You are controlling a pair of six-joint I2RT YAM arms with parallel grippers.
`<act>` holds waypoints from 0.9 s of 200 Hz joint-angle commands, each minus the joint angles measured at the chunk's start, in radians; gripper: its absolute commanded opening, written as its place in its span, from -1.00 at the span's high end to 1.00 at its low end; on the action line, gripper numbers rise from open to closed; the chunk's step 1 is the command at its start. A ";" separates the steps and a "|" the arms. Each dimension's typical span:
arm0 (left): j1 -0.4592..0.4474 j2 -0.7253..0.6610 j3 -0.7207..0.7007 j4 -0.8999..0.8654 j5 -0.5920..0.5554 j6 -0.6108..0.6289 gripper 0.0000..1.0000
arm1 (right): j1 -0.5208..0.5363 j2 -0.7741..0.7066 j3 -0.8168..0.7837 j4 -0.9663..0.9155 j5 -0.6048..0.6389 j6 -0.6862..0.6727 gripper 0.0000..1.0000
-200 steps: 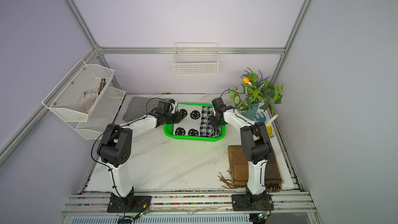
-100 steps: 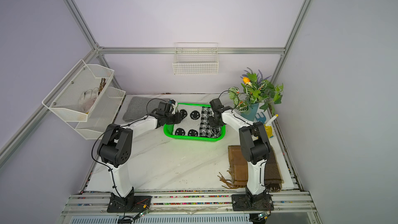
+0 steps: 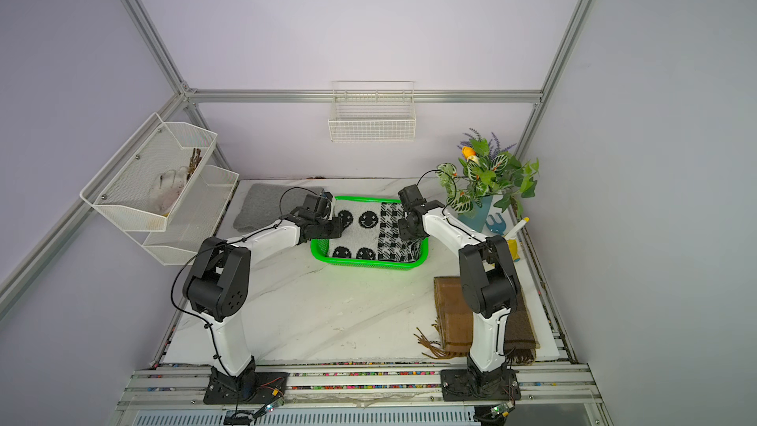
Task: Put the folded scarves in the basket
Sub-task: Place the scarf in the basket.
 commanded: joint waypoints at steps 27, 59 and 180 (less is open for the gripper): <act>0.012 -0.045 0.045 -0.092 -0.057 0.033 0.45 | -0.007 -0.071 -0.024 -0.074 0.058 0.007 0.07; 0.011 -0.049 0.052 -0.093 -0.058 0.034 0.24 | -0.002 -0.070 -0.038 -0.095 0.096 0.014 0.12; 0.013 -0.149 0.067 -0.110 -0.095 0.058 -0.03 | 0.118 -0.225 -0.100 -0.067 0.037 0.027 0.41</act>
